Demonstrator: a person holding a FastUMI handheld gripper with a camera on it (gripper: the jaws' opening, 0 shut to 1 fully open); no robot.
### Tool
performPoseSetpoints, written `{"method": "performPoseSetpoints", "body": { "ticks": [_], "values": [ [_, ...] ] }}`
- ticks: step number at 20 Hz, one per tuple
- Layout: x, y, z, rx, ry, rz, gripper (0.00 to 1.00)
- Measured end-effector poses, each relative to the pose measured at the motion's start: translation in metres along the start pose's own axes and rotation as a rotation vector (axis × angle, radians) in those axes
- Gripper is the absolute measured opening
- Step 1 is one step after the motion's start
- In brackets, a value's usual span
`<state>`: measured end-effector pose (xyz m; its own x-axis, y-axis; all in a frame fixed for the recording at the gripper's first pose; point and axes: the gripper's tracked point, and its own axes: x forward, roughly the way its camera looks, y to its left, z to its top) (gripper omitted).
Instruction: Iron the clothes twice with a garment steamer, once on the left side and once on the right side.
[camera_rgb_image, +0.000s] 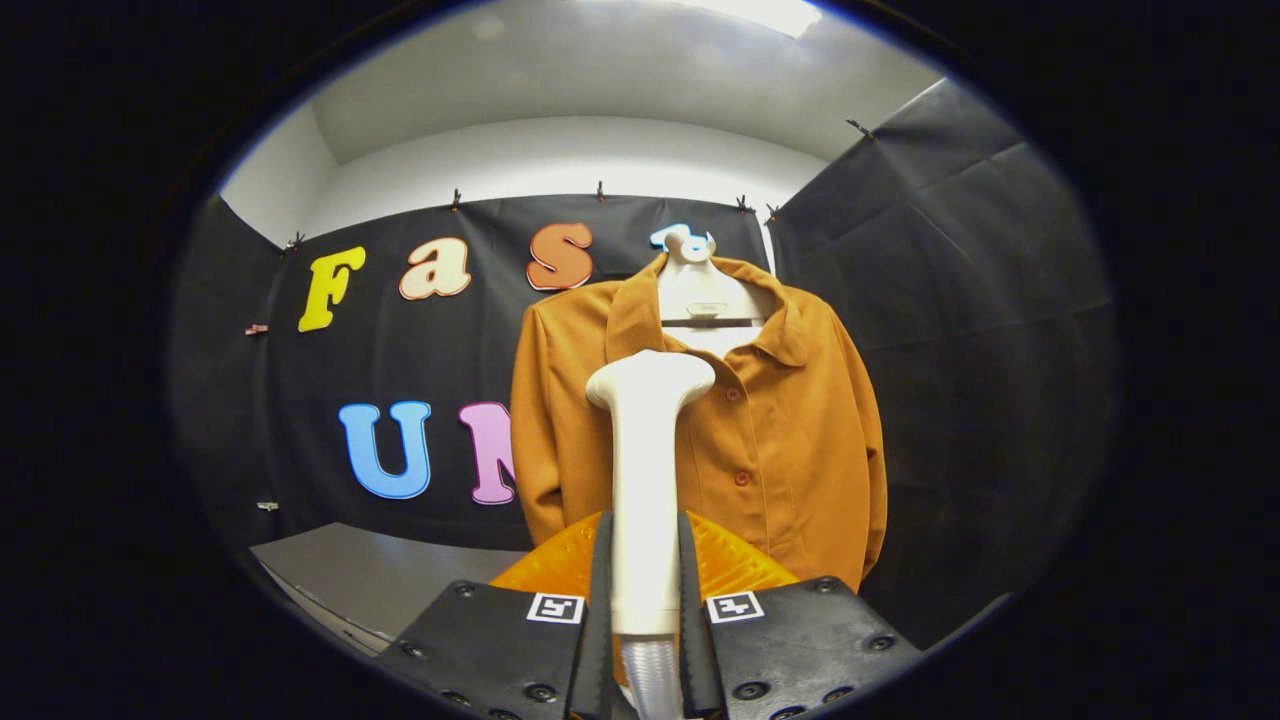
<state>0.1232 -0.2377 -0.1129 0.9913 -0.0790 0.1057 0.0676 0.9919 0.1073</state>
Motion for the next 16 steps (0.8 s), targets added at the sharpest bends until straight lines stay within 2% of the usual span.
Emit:
{"method": "performPoseSetpoints", "body": {
  "ticks": [6, 16],
  "values": [
    [-0.012, -0.003, -0.046, 0.005, 0.072, 0.016, 0.30],
    [-0.067, -0.039, -0.170, 0.010, 0.337, -0.060, 0.30]
  ]
}}
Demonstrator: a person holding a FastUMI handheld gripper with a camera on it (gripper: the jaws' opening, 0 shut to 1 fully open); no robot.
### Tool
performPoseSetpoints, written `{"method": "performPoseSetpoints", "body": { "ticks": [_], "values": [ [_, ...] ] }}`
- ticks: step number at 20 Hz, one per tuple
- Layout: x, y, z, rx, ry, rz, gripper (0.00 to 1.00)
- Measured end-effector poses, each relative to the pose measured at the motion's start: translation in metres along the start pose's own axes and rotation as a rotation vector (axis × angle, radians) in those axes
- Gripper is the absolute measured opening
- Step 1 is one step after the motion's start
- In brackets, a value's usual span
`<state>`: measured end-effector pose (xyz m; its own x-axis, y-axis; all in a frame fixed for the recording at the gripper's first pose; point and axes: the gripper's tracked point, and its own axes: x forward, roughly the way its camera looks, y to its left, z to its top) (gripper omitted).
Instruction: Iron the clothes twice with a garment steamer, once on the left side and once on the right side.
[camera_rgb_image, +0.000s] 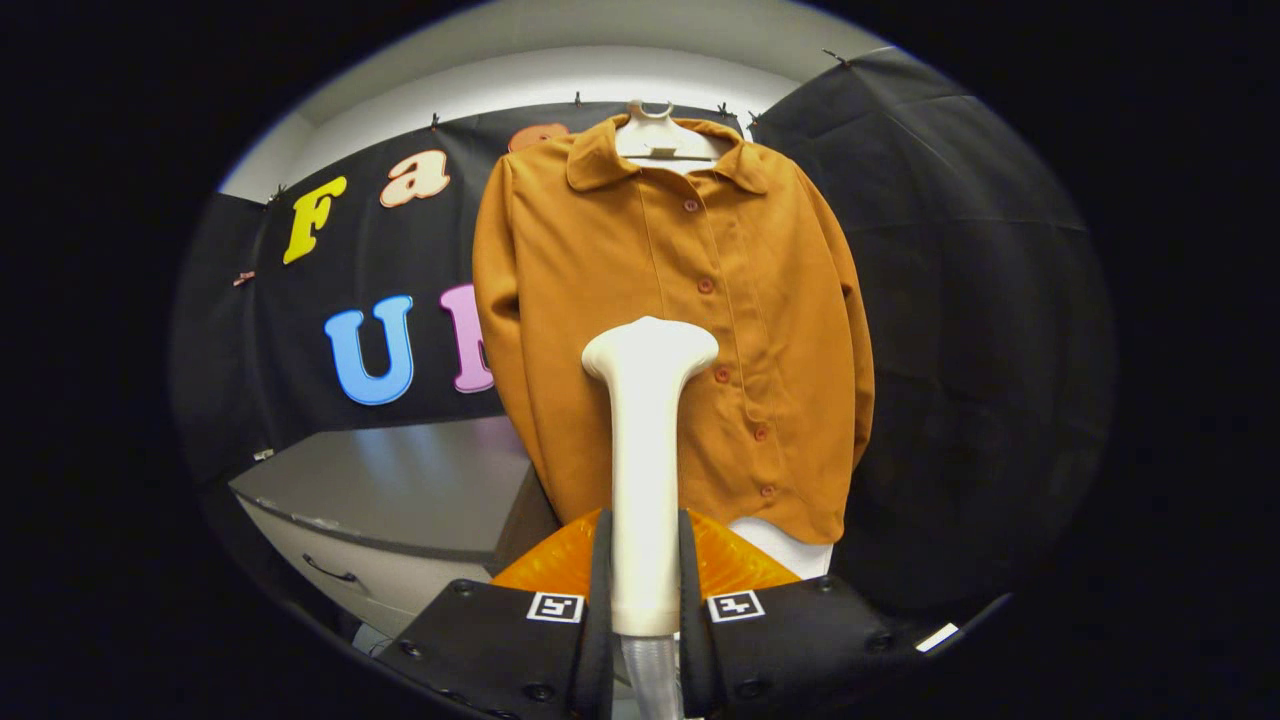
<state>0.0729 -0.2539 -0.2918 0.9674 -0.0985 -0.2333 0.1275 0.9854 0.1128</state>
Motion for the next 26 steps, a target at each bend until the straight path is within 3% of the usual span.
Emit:
{"method": "performPoseSetpoints", "body": {
  "ticks": [8, 13, 20, 26],
  "values": [
    [-0.014, -0.020, -0.098, 0.020, 0.159, -0.053, 0.30],
    [-0.033, -0.036, -0.121, 0.064, 0.193, -0.085, 0.30],
    [-0.056, -0.052, -0.082, 0.095, 0.105, -0.094, 0.30],
    [-0.061, -0.062, 0.005, 0.048, -0.060, -0.091, 0.30]
  ]
}}
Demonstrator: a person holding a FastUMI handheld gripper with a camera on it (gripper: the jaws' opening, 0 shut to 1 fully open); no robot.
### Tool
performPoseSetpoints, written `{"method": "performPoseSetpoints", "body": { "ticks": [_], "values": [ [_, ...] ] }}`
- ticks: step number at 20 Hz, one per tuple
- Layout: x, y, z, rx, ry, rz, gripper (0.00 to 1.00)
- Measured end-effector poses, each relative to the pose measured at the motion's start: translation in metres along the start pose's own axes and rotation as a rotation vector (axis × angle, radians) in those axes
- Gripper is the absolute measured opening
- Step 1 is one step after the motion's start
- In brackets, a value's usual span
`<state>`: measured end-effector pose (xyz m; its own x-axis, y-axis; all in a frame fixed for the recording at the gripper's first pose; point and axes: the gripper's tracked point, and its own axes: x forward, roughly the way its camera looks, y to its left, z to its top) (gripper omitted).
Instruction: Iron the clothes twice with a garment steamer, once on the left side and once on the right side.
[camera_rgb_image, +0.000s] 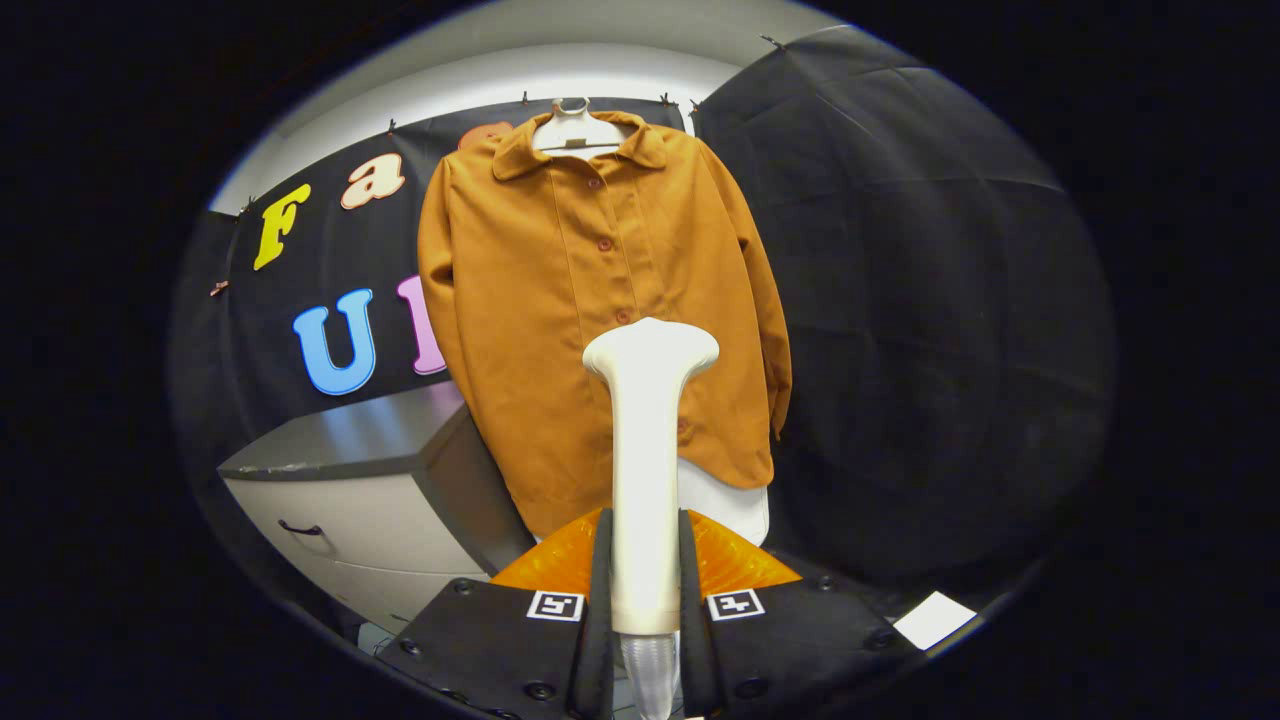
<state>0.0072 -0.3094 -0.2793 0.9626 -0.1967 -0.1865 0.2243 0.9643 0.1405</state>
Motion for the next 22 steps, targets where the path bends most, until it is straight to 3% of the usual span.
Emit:
{"method": "performPoseSetpoints", "body": {
  "ticks": [5, 13, 22],
  "values": [
    [0.002, 0.009, 0.084, -0.041, -0.159, 0.041, 0.30],
    [0.006, 0.017, 0.191, 0.009, -0.352, 0.099, 0.30],
    [0.052, 0.004, 0.246, 0.008, -0.443, 0.095, 0.30]
  ]
}}
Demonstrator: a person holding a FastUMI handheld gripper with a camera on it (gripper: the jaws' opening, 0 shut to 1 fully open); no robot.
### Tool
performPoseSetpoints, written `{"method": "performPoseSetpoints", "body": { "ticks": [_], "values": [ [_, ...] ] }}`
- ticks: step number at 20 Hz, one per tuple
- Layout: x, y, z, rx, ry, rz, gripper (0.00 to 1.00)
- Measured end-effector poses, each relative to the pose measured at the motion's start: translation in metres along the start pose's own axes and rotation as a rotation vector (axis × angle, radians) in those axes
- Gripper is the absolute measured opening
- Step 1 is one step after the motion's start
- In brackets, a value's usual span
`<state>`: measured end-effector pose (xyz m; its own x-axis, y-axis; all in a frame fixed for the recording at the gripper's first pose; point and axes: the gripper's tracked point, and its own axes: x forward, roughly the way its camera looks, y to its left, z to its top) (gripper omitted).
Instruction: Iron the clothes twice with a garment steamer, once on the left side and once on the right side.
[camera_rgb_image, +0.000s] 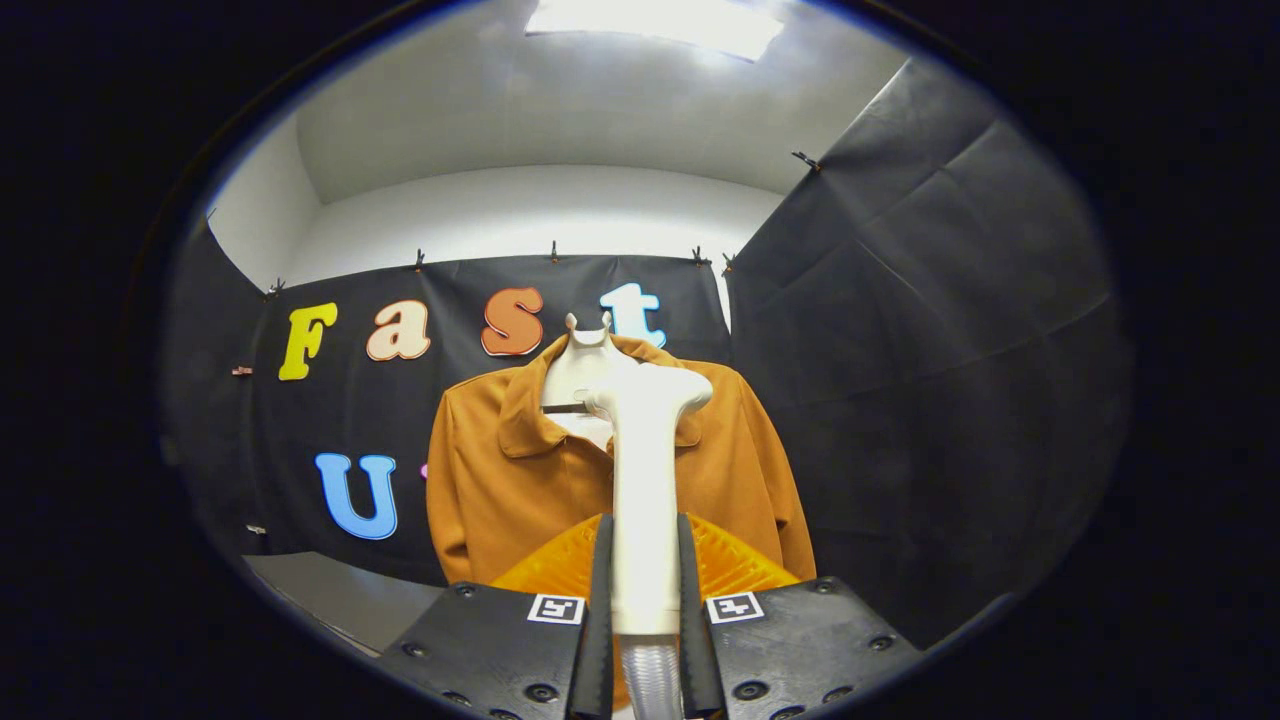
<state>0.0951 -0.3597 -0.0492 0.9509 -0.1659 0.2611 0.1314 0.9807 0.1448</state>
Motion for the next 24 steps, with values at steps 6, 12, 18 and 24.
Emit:
{"method": "performPoseSetpoints", "body": {
  "ticks": [6, 12, 18, 24],
  "values": [
    [0.030, -0.019, -0.035, 0.026, 0.040, -0.013, 0.30],
    [0.049, -0.029, -0.099, 0.014, 0.204, -0.017, 0.30],
    [0.061, -0.035, -0.142, 0.025, 0.329, -0.008, 0.30],
    [0.030, -0.035, -0.166, 0.139, 0.385, -0.004, 0.21]
  ]
}}
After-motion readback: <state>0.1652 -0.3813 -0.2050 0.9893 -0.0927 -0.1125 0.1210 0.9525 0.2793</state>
